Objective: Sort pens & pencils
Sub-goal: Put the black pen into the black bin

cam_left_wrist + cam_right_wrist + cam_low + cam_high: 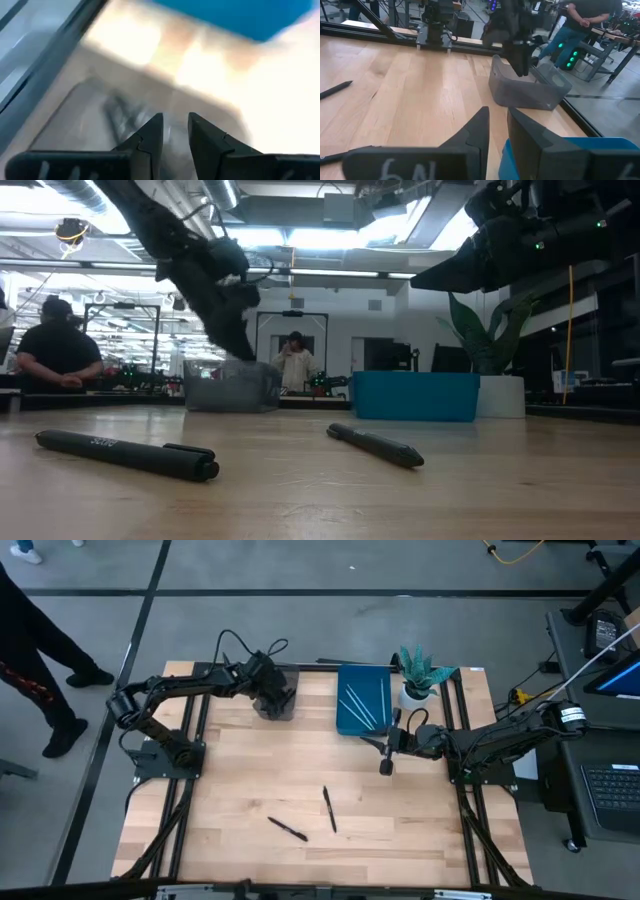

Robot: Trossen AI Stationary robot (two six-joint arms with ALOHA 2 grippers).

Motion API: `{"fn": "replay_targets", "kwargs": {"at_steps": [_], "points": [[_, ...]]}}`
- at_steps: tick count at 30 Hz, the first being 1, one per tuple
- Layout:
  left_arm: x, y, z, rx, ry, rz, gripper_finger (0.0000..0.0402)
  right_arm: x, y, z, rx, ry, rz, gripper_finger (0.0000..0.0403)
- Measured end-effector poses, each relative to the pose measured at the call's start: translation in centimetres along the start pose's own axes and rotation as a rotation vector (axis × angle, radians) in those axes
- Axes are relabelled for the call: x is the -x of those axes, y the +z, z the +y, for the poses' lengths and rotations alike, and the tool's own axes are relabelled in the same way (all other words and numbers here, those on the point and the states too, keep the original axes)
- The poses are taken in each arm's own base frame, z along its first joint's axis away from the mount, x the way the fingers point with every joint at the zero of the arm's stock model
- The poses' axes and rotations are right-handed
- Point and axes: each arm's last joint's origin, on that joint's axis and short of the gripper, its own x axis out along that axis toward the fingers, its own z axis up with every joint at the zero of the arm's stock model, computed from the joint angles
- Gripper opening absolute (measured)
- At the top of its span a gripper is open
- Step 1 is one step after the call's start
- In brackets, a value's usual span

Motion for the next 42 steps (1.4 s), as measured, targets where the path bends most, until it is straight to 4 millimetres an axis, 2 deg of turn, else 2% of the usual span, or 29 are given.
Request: {"fn": "replay_targets", "kwargs": {"at_steps": [7, 11, 16, 27, 34, 39, 42], "points": [[3.9, 2.6, -3.8, -0.164, -0.251, -0.252, 0.0084, 0.0, 0.2, 0.0, -0.018, -0.004, -0.021, 0.0071], [6.3, 2.9, -6.3, -0.277, -0.329, -0.351, 0.0084, 0.0, 0.2, 0.0, -0.041, -0.003, -0.021, 0.0071], [8.2, 1.4, -8.5, -0.352, -0.379, -0.451, 0.0085, 0.0, 0.2, 0.1, -0.079, 0.010, -0.024, 0.0071], [11.8, -3.5, -10.8, -0.454, -0.535, -0.764, 0.0085, 0.6, 1.1, 1.6, -0.147, 0.189, -0.102, 0.0071], [12.6, -6.1, -12.2, -0.548, -0.756, -0.780, 0.0085, 1.0, 1.7, 2.5, -0.144, 0.230, -0.155, 0.0071], [13.0, -6.8, -13.4, -0.597, -0.912, -0.769, 0.0085, 1.3, 1.8, 3.0, -0.154, 0.254, -0.156, 0.0071], [13.1, -7.0, -14.2, -0.574, -0.940, -0.738, 0.0085, 1.5, 1.9, 3.4, -0.154, 0.274, -0.165, 0.0071]]}}
